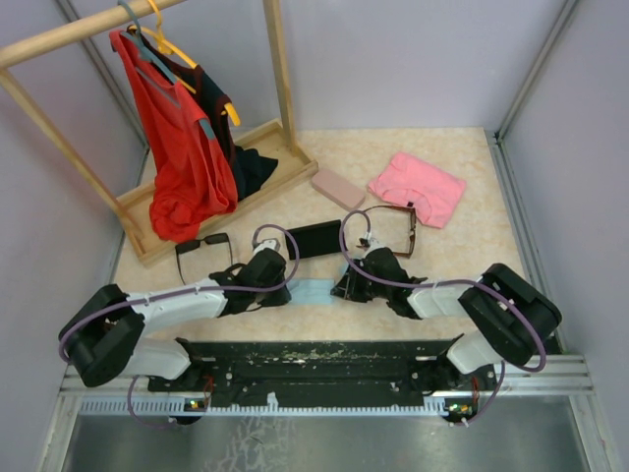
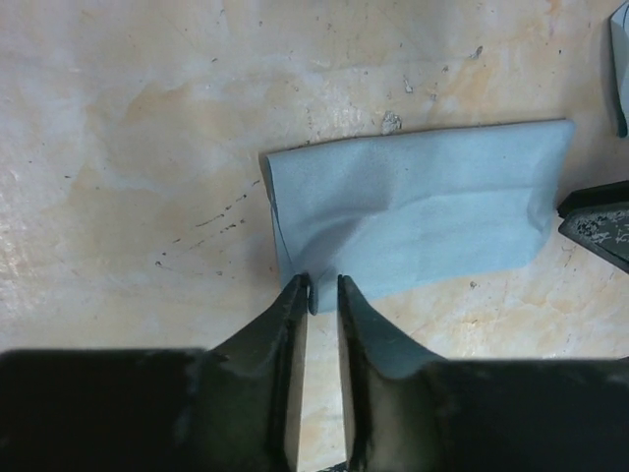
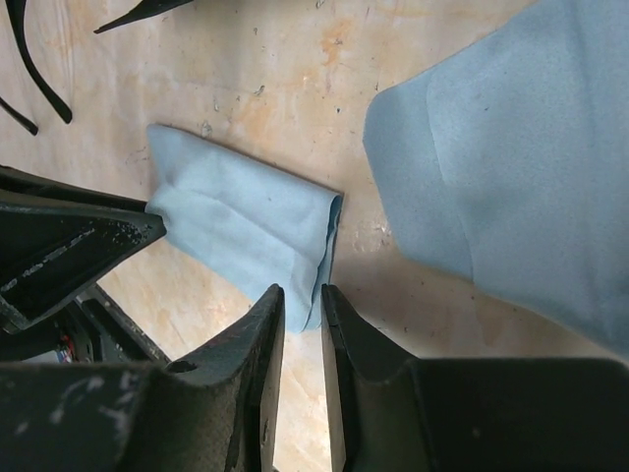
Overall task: Organize the sunglasses
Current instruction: Fold the glasses cleaning cloth at the center of the board, then pick up the glasses cleaning cloth from the center of the board.
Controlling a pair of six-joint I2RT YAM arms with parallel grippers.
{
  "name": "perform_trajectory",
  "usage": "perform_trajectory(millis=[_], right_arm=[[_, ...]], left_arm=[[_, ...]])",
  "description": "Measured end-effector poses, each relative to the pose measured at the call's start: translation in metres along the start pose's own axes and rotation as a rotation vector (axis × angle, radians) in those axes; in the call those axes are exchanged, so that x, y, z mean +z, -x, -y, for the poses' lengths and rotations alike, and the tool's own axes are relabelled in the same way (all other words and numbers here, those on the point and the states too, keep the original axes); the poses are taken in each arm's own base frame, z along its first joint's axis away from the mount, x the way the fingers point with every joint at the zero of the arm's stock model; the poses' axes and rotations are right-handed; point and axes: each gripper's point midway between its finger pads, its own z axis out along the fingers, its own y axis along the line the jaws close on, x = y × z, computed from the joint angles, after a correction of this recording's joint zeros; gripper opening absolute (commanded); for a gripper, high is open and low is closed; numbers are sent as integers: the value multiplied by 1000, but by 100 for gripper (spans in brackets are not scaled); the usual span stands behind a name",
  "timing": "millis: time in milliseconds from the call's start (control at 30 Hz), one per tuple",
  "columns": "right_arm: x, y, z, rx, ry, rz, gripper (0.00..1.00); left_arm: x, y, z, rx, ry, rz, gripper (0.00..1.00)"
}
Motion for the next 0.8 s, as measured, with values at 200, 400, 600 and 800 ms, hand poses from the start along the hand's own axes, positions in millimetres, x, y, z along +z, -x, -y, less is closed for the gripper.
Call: perform_trajectory(millis=[200, 400, 600, 800], right_arm=[[-6, 6, 2, -9, -27, 28, 34], [-29, 32, -8, -67, -35, 143, 52], [-38, 43, -8, -141, -70, 171, 56], [-33, 49, -13, -219, -95, 127, 55]], left_arm=[[-5, 2, 0, 2, -1, 7, 45], [-27, 19, 0, 1, -13, 77, 57], [-34, 45, -7, 5, 2, 167, 57], [-19, 59, -16, 19, 17, 184, 52]])
